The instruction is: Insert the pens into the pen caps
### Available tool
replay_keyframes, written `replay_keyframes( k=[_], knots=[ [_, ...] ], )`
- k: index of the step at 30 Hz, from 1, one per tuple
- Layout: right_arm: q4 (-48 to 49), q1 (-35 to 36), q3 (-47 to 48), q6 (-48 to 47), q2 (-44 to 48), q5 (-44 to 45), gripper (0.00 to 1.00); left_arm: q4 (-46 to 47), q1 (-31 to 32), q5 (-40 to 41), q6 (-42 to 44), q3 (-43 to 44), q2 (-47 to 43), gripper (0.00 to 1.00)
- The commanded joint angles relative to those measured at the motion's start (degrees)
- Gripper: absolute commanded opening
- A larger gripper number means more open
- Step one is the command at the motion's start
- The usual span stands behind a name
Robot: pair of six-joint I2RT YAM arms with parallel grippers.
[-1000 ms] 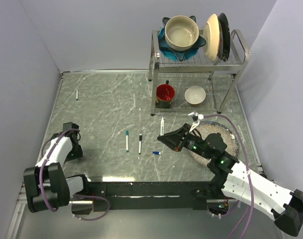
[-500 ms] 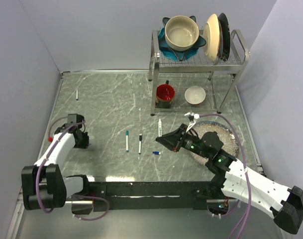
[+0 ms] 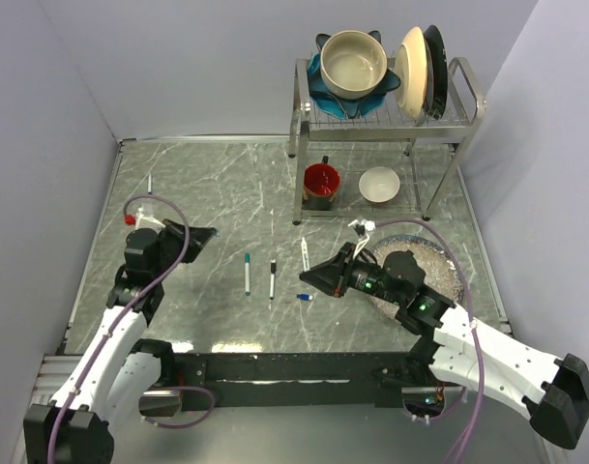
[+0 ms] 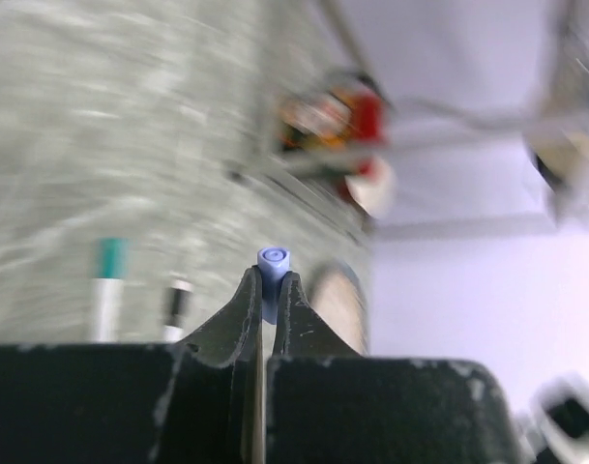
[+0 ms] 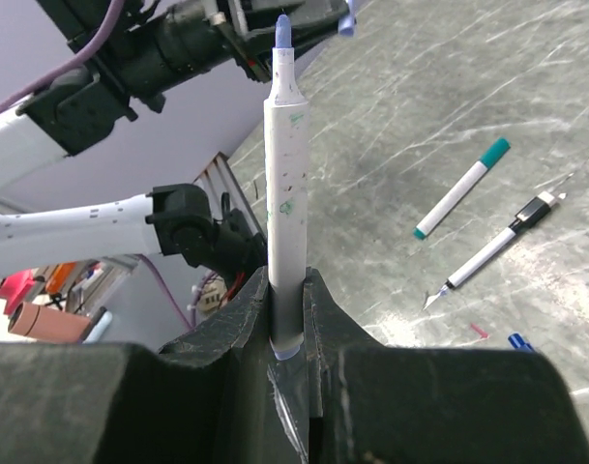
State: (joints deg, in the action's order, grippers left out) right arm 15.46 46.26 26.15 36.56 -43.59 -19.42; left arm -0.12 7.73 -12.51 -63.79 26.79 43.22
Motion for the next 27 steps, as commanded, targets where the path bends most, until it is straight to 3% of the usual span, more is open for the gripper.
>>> replay_keyframes(
  k=[1, 3, 7, 13, 27],
  knots=[
    [6.3, 1.6, 0.7, 1.7, -1.0, -2.2, 0.0, 23.0, 3.9, -18.2, 1.9, -2.7, -0.5, 0.01],
    [8.0, 3.8, 0.7, 1.0, -1.5, -1.2, 0.0, 30.0, 6.8, -19.1, 1.6, -3.6, -1.0, 0.01],
    [9.3, 8.3, 0.9, -1.2, -3.6, 0.5, 0.0, 33.7, 15.9, -16.8, 3.8, -3.1, -1.8, 0.01],
    [14.7, 9.9, -0.5, 0.4, -5.5, 0.3, 0.0, 41.3, 22.8, -18.7, 4.3, -1.9, 0.7, 0.01],
    [13.8, 11.1, 2.1, 1.2, -9.7, -0.2, 0.0, 38.5, 25.0, -14.4, 7.3, 1.0, -0.3, 0.01]
  ],
)
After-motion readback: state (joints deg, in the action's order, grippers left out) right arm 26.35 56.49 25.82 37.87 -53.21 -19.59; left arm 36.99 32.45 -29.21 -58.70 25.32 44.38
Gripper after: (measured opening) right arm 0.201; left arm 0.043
